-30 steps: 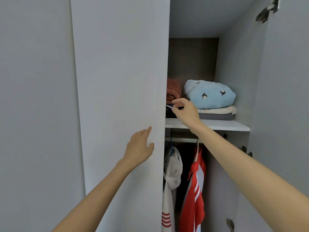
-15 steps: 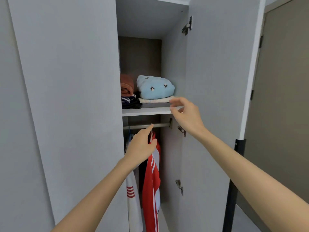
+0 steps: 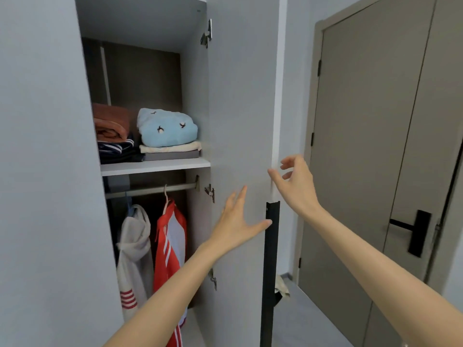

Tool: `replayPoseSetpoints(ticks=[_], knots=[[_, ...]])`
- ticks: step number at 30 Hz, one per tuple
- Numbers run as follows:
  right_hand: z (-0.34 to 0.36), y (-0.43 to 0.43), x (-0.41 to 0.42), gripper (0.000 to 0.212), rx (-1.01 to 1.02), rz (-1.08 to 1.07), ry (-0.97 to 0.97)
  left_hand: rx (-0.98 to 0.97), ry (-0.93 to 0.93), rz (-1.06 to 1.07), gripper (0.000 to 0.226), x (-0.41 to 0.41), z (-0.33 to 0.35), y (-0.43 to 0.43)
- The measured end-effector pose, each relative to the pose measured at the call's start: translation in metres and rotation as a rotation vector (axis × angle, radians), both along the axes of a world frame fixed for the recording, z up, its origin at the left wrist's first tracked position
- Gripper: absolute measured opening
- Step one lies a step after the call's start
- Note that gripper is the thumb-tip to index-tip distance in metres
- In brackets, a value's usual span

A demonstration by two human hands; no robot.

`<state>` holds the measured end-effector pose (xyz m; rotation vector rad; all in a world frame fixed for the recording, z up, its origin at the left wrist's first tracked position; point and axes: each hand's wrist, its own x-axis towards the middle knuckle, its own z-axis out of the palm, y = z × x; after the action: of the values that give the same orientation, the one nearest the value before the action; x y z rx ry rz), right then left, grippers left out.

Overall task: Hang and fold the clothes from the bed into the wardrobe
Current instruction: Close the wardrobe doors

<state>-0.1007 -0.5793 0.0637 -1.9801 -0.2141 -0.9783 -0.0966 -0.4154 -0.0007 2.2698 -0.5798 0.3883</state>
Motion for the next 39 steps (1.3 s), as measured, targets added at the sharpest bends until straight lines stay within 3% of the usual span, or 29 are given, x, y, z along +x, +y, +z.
replayPoseSetpoints(ticks=[3, 6, 13, 20, 26, 30, 35, 39], knots=[[-0.003, -0.013, 0.009, 0.027, -0.159, 0.073, 0.090, -0.014, 0.019, 0.010, 0.114, 0.009, -0.007, -0.024], [-0.003, -0.018, 0.012, 0.033, -0.272, 0.121, 0.033, 0.015, -0.017, 0.029, 0.117, 0.014, -0.016, -0.036], [0.001, 0.002, 0.018, 0.032, -0.280, 0.359, -0.033, -0.129, -0.148, 0.123, 0.102, 0.017, -0.035, -0.017], [0.000, 0.072, 0.039, 0.034, -0.215, 0.610, -0.075, -0.193, -0.243, 0.154, 0.074, 0.003, -0.052, 0.050], [0.001, 0.152, 0.059, 0.039, -0.246, 0.695, -0.111, -0.262, -0.328, 0.341, 0.052, 0.000, -0.067, 0.124], [-0.003, 0.213, 0.076, 0.030, -0.230, 0.745, -0.089, -0.259, -0.327, 0.479, 0.055, 0.013, -0.073, 0.185], [-0.001, 0.282, 0.108, 0.025, -0.243, 0.720, -0.052, -0.399, -0.258, 0.490, 0.035, 0.047, -0.070, 0.251], [0.005, 0.315, 0.139, 0.018, -0.285, 0.723, -0.005, -0.369, -0.234, 0.534, 0.042, 0.078, -0.065, 0.285]])
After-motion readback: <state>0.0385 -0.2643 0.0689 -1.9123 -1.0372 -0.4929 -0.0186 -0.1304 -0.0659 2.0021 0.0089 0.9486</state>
